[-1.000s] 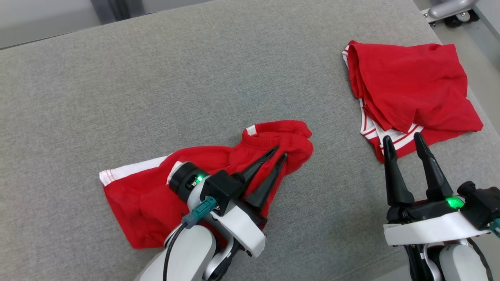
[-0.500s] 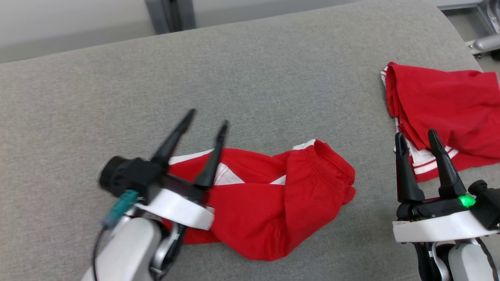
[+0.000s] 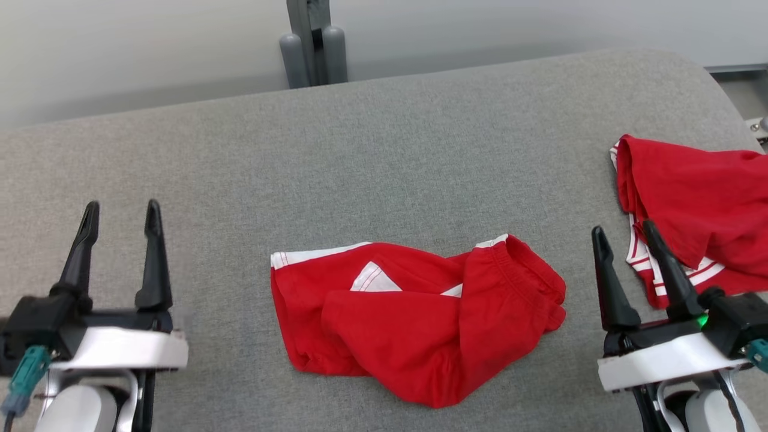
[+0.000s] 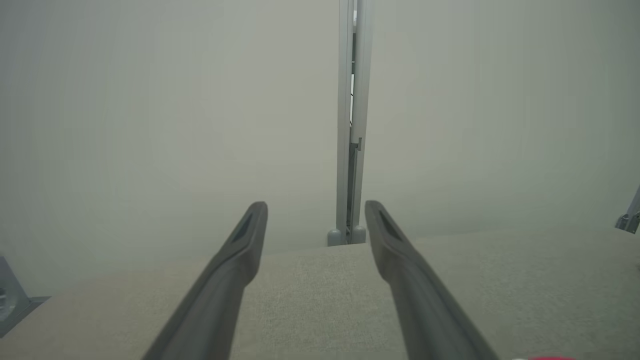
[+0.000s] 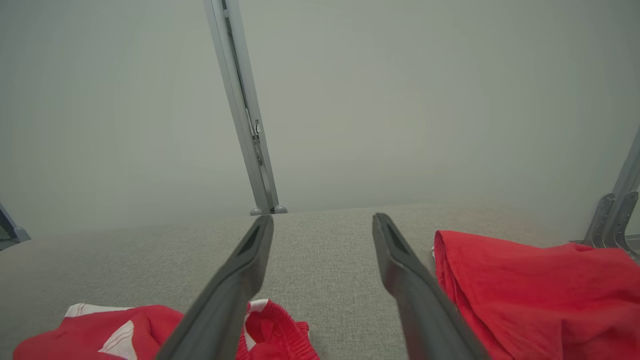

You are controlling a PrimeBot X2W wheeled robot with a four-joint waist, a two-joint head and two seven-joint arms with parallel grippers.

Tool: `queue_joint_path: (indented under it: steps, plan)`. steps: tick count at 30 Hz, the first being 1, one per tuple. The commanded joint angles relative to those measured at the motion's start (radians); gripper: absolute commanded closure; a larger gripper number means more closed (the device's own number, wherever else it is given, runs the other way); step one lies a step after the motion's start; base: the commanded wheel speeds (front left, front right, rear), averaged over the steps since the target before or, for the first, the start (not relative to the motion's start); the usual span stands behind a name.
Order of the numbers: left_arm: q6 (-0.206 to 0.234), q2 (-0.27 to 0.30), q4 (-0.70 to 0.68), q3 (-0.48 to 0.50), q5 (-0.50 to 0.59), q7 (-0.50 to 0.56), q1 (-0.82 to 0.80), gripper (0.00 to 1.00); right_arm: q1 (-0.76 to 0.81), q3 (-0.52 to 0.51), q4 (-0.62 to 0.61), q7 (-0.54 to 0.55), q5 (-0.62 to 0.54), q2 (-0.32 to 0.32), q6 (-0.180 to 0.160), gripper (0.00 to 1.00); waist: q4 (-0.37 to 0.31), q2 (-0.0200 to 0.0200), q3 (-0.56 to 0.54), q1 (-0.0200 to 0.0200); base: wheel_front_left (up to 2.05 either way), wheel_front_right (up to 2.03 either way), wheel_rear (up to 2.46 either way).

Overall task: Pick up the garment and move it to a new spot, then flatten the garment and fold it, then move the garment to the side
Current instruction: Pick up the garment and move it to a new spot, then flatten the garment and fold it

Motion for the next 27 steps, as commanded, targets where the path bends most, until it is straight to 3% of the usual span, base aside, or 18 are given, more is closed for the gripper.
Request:
queue_joint_path:
  steps: [1,11,27]
  plan:
    - [0.008,0.015,-0.019,0.01,-0.002,-0.004,0.042,0.0,0.022,-0.005,0.007,0.015,-0.013,-0.006,0.0,0.0,0.008,0.0,-0.026,0.0,0.0,0.0,0.0]
    - [0.071,0.04,-0.128,0.003,0.025,0.028,0.226,0.0,0.109,-0.03,-0.006,0.087,-0.037,-0.005,0.0,0.0,0.022,0.0,-0.107,0.0,0.0,0.0,0.0]
    - [0.086,0.051,-0.179,-0.013,0.011,0.077,0.28,0.0,0.171,-0.054,-0.054,0.144,-0.026,-0.005,0.0,0.0,0.045,0.0,-0.136,0.0,0.0,0.0,0.0]
